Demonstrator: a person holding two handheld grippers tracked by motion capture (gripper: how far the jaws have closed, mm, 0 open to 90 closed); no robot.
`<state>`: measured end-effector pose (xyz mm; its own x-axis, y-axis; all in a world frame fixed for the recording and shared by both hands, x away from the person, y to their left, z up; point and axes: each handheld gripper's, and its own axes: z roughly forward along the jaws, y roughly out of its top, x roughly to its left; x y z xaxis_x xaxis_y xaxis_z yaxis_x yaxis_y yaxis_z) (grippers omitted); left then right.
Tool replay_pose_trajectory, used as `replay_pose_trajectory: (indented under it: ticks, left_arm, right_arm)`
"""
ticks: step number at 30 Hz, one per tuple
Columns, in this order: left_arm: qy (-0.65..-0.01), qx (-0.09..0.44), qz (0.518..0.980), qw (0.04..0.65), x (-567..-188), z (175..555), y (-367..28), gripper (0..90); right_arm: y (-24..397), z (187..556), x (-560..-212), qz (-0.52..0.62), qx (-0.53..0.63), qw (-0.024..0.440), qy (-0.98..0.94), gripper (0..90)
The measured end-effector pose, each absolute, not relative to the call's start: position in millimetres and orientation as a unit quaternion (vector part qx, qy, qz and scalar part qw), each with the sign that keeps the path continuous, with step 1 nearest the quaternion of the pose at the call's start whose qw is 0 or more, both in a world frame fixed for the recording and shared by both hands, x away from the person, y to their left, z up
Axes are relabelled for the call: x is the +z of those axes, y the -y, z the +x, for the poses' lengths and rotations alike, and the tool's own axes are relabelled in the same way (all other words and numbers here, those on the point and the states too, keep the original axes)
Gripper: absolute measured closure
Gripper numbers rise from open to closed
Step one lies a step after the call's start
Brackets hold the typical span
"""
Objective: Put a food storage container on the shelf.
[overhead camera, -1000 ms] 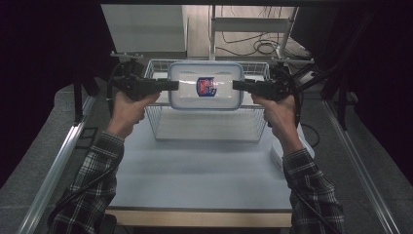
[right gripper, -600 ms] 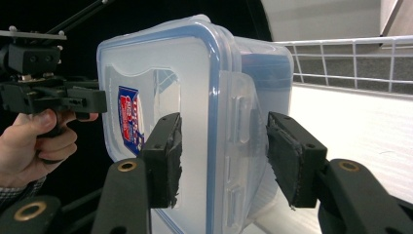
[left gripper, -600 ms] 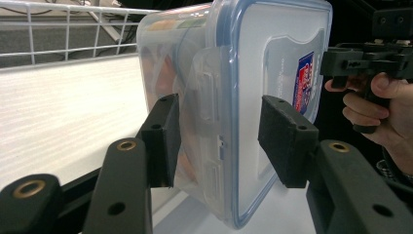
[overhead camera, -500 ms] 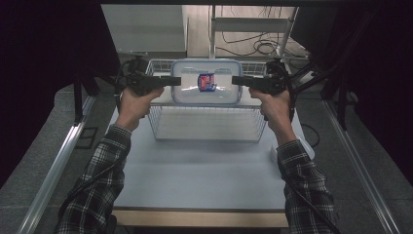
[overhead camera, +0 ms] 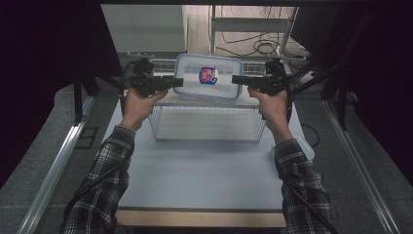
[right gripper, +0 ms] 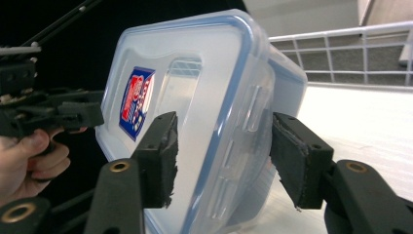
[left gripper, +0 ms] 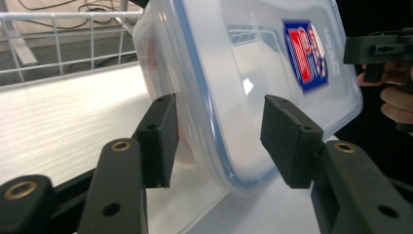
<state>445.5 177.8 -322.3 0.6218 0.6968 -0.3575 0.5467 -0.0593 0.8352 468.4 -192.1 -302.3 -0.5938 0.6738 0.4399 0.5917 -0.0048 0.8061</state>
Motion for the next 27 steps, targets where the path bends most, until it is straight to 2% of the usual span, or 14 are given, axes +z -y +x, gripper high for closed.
replay_pose_trajectory:
  ticks: [4, 8, 12, 17, 20, 27]
  left_arm:
    - [-0.430, 0.055, 0.719, 0.543, -326.0, 447.1, -179.6, 48.6]
    - [-0.434, 0.048, 0.717, 0.544, -327.5, 447.0, -180.5, 48.1]
    - [-0.438, 0.048, 0.716, 0.541, -326.4, 447.1, -179.6, 47.3]
    - [-0.443, 0.047, 0.713, 0.541, -325.7, 446.2, -179.1, 45.6]
    - [-0.447, 0.053, 0.709, 0.543, -323.8, 445.4, -178.3, 40.9]
    - [-0.442, 0.070, 0.715, 0.537, -321.0, 445.1, -177.8, 40.1]
  right_arm:
    - [193.7, 473.2, -305.4, 0.458, 0.554, 0.030, -0.695, 43.9]
    - [189.8, 475.3, -301.3, 0.462, 0.539, 0.069, -0.701, 44.7]
    - [185.1, 476.4, -299.2, 0.460, 0.533, 0.085, -0.705, 46.7]
    - [184.9, 479.6, -300.7, 0.466, 0.535, 0.082, -0.700, 47.6]
    - [183.6, 481.8, -302.0, 0.471, 0.524, 0.089, -0.704, 50.0]
    - [180.9, 482.1, -304.7, 0.470, 0.525, 0.083, -0.704, 51.2]
